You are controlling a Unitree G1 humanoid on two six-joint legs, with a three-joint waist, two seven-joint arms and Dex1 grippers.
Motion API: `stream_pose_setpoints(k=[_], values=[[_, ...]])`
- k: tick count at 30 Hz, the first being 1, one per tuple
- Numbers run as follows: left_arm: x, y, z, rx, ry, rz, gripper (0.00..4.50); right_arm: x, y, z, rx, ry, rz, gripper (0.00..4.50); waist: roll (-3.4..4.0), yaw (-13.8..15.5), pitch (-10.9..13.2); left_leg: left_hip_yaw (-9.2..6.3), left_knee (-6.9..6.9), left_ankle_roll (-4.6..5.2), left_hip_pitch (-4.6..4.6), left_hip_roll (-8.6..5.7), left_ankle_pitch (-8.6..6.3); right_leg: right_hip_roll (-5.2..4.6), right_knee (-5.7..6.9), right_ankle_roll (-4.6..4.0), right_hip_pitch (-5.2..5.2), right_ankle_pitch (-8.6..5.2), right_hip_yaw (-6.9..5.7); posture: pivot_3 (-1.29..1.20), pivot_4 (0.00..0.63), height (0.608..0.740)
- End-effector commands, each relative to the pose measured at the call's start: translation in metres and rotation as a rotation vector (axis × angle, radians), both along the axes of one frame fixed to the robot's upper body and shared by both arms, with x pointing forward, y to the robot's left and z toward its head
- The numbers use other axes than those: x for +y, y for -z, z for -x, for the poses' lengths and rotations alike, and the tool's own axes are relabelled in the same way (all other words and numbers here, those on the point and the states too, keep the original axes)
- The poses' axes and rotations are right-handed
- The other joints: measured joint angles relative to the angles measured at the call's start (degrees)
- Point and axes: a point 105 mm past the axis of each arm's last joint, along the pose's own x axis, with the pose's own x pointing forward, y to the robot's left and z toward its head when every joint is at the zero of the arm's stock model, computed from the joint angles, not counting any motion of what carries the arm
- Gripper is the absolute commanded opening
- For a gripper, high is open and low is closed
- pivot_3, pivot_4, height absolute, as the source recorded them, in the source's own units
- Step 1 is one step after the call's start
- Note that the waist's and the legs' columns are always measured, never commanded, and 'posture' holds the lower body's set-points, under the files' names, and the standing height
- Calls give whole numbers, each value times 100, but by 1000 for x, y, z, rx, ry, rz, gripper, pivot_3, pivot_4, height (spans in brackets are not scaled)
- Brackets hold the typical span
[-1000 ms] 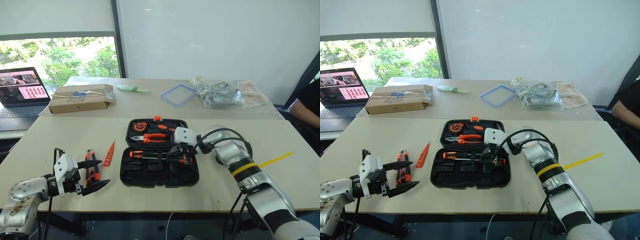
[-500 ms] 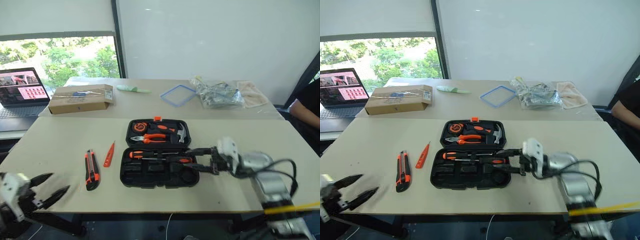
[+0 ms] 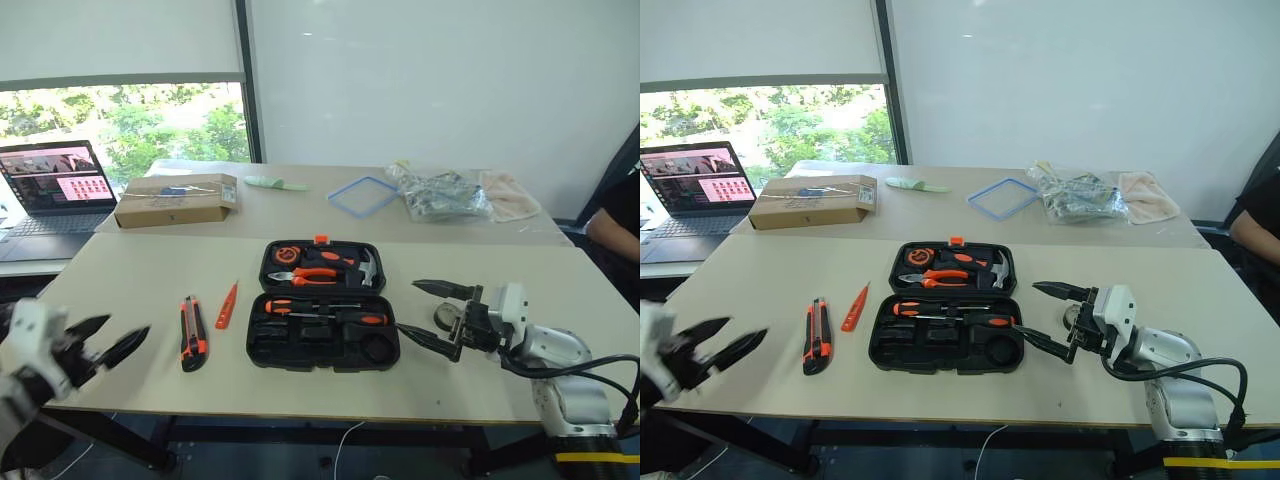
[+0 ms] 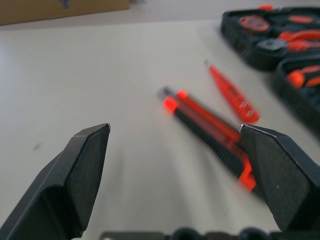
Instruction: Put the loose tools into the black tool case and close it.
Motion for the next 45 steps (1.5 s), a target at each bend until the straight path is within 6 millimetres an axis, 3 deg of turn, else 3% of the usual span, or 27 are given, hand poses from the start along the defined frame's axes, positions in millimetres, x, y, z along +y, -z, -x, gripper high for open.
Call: stream_pose_setpoints(k=[1, 5, 15, 16, 17, 19, 26, 27, 29, 35, 36, 38, 41, 45], values=[[-34, 5, -27, 162, -4, -91, 4500, 9, -21, 5, -67, -30, -10, 4436, -3, -19, 1, 2, 0, -2, -4, 1, 1, 8, -9, 1, -1, 1, 2, 0, 150, 740], [-62, 12, -51, 245, -8, -48, 4500, 13, -23, 8, -77, -33, -9, 4436, -6, -87, 2, 9, -8, -6, -5, 2, 3, 23, 2, 5, -4, 2, 15, 0, 150, 740], [-70, 45, -67, 370, -26, -154, 4500, 10, -31, 15, -94, 8, -14, 4436, -11, -120, 5, 3, -15, -11, -18, 7, 2, 42, -16, 5, -14, 0, 27, 0, 150, 740], [-70, 47, -66, 386, -22, -149, 3972, 10, -31, 15, -95, 12, -15, 4500, -11, -105, 5, 2, -13, -10, -18, 7, 2, 41, -15, 5, -13, 0, 27, 0, 150, 740], [-71, 50, -67, 397, -18, -138, 3905, 10, -31, 16, -95, 16, -16, 4500, -11, -94, 5, 1, -11, -10, -17, 7, 2, 40, -14, 5, -12, 0, 27, 0, 150, 740], [-75, 57, -66, 421, -1, -118, 3004, 10, -31, 17, -96, 19, -15, 4500, -11, -82, 5, 2, -10, -10, -16, 7, 2, 40, -13, 5, -12, 0, 29, 0, 150, 740], [-71, 63, -67, 433, -2, -67, 735, 9, -31, 22, -95, 27, -8, 4500, -11, -4, 5, 1, -8, -9, -12, 4, 1, 35, -13, 6, -5, 0, 28, 0, 150, 740], [-67, 59, -69, 414, -8, -52, 483, 8, -31, 22, -94, 29, -5, 4500, -11, -5, 5, 1, -8, -9, -12, 4, 1, 35, -13, 6, -5, 0, 28, 0, 150, 740], [-61, 48, -72, 362, -7, -5, 476, 6, -32, 24, -93, 35, -1, 4500, -11, -10, 5, 2, -7, -8, -11, 3, 1, 34, -13, 6, -5, 0, 28, 0, 150, 740], [-67, -16, -67, 44, 310, 20, 475, 0, -34, 30, -89, 56, 11, 4500, -26, -23, 14, 2, -6, -10, -15, 10, 2, 41, -13, 4, -13, -1, 27, 0, 150, 740], [-75, -25, -61, -21, 423, -4, 475, -1, -34, 31, -85, 60, 13, 4500, -25, -22, 14, 3, -6, -10, -17, 9, 2, 40, -14, 4, -14, -1, 27, 0, 150, 740], [-108, -40, -39, -151, 811, -138, 475, -6, -30, 36, -63, 75, 25, 4500, -25, 0, 14, 5, -6, -10, -19, 9, 2, 38, -16, 4, -15, -1, 26, 0, 150, 740], [-128, -30, -25, -134, 1072, -279, 475, -8, -27, 38, -45, 84, 28, 4500, -25, 54, 14, 7, -3, -6, -27, 5, 0, 35, -24, 3, -12, -2, 16, 0, 150, 740], [-149, 3, -34, -47, 1216, -502, 475, -6, -23, 41, -30, 82, 30, 4500, -25, 42, 14, 16, 8, 9, -24, 0, -9, 40, -28, 6, -7, -2, 25, 0, 150, 740]])
